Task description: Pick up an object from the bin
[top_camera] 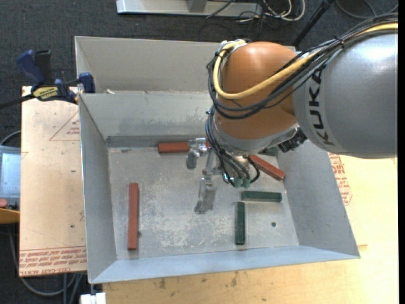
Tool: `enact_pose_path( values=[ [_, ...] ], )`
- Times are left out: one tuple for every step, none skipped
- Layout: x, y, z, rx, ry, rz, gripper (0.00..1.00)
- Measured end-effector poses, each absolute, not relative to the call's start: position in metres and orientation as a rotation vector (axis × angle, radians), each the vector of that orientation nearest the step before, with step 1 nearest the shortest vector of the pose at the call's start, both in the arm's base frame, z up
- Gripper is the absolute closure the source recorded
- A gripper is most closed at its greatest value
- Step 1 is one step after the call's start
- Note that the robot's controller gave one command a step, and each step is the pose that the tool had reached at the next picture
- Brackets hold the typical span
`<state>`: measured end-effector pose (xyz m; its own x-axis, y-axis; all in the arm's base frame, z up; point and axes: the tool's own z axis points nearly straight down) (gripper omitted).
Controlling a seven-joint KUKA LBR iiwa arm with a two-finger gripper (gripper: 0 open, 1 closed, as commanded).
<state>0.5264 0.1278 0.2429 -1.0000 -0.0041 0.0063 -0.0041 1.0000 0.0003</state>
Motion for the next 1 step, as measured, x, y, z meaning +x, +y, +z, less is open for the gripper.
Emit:
enact_pose_path(
  values=[
    [0.5136,0.1970,0.0695,0.851,-3.028,-0.005,0.00]
  ],
)
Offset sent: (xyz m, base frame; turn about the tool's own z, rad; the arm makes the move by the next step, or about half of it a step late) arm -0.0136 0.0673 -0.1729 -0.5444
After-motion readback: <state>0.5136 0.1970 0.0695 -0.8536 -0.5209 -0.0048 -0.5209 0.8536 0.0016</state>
